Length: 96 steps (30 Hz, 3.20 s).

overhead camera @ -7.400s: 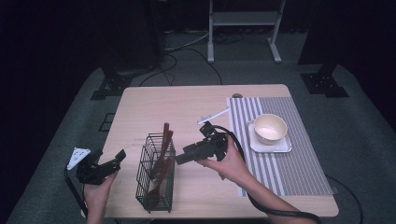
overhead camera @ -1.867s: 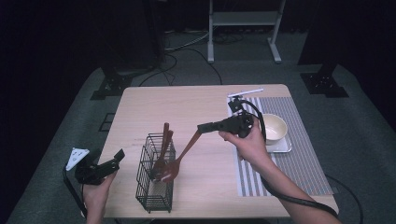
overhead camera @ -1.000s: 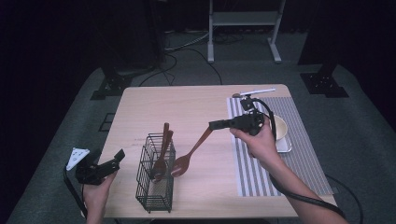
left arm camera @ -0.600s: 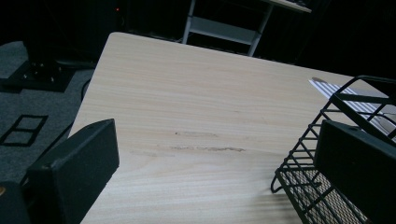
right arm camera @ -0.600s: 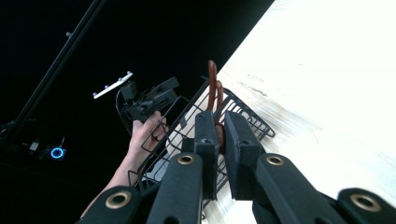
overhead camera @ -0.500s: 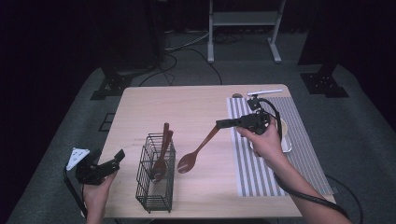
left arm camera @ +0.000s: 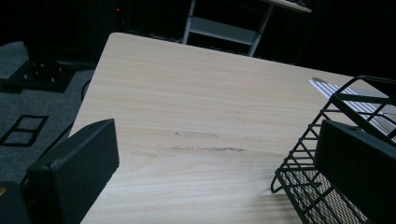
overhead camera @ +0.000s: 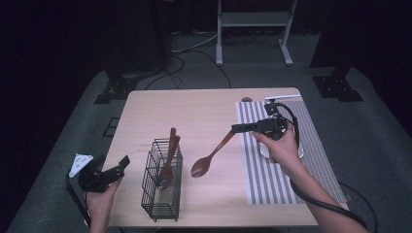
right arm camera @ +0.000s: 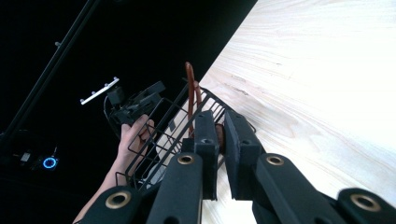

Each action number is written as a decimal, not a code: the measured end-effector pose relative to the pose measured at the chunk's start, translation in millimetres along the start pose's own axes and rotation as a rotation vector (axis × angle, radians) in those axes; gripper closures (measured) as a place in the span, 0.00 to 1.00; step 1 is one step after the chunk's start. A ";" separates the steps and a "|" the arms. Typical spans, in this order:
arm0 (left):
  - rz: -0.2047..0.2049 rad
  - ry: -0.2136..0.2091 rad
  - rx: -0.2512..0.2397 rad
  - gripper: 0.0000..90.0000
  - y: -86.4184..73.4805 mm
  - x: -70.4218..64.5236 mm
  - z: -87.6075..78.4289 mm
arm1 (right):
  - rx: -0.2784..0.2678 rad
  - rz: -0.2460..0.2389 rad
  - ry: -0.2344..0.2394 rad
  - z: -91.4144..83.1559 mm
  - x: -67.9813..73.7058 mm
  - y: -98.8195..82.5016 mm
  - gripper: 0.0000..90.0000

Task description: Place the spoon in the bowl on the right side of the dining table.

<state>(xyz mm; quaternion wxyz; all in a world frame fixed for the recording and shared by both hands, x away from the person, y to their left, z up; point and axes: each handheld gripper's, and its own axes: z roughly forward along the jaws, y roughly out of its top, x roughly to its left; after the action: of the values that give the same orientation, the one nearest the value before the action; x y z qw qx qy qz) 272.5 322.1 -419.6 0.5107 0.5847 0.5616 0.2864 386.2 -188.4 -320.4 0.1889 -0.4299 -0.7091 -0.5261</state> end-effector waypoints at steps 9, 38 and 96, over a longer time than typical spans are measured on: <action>0.000 0.000 0.000 0.00 -0.1 0.0 0.0 | -0.013 0.020 -0.013 -7.9 -9.1 -3.5 0.93; 0.002 0.002 0.003 0.00 -0.4 -0.2 0.1 | -0.061 0.073 -0.078 -36.2 -38.5 -8.6 0.93; 0.003 0.005 0.005 0.00 -0.9 -0.7 1.1 | -0.168 0.152 -0.190 -92.3 -80.4 -16.1 0.93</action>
<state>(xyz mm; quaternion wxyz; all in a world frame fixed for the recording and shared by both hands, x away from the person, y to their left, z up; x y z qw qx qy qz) 273.0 321.0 -420.6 0.5073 0.5861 0.5627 0.2874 401.1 -306.5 -353.0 0.1234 -0.5444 -0.6427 -0.5247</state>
